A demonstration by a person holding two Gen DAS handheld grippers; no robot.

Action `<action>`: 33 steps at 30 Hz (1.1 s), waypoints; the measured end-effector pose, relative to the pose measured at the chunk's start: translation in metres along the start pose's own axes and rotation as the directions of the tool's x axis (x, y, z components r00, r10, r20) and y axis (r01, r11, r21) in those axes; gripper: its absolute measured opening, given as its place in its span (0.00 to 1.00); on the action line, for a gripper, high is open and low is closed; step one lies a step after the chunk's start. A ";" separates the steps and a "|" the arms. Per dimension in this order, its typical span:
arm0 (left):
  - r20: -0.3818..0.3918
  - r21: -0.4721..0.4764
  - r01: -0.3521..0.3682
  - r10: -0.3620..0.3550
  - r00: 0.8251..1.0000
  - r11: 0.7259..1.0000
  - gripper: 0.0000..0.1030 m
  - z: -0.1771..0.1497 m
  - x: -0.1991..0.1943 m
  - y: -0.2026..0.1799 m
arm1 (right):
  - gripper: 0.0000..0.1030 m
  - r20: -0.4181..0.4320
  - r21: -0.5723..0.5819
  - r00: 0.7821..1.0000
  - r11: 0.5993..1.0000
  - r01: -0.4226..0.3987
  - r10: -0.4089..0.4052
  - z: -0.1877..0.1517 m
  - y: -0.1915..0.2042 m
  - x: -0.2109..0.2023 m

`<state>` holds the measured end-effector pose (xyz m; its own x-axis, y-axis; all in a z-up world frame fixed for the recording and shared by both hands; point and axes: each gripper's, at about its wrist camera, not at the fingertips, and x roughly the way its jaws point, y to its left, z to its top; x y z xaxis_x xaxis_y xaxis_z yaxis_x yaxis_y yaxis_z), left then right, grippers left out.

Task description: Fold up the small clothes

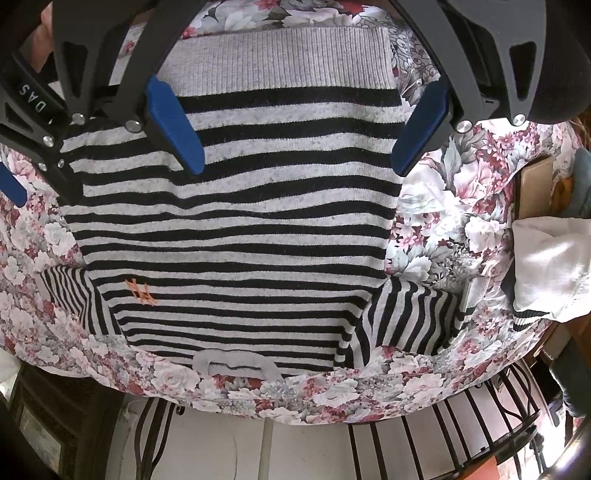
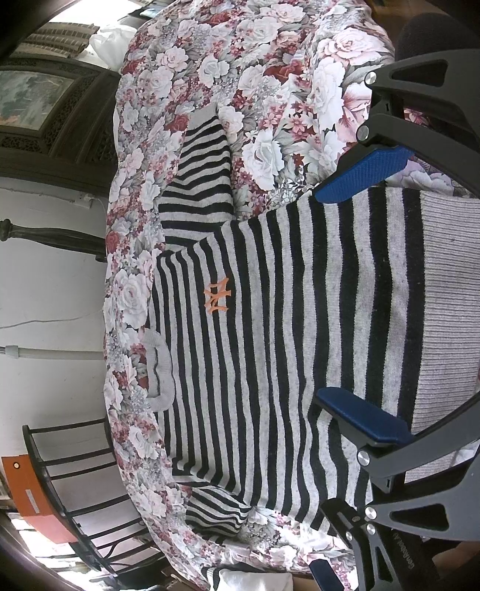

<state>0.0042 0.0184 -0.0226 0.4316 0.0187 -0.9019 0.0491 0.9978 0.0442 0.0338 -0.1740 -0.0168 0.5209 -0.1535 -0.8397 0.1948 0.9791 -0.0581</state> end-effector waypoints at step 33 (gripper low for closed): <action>-0.062 -0.100 -0.012 0.006 0.998 0.995 0.96 0.049 0.021 0.040 | 0.97 -0.138 0.153 0.985 0.985 -0.085 0.106 0.014 -0.036 0.036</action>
<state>0.0591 0.0558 -0.0191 0.3751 0.0284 -0.9266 -0.0466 0.9988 0.0117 0.0574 -0.2166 -0.0377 0.4188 -0.0287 -0.9076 0.2746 0.9567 0.0965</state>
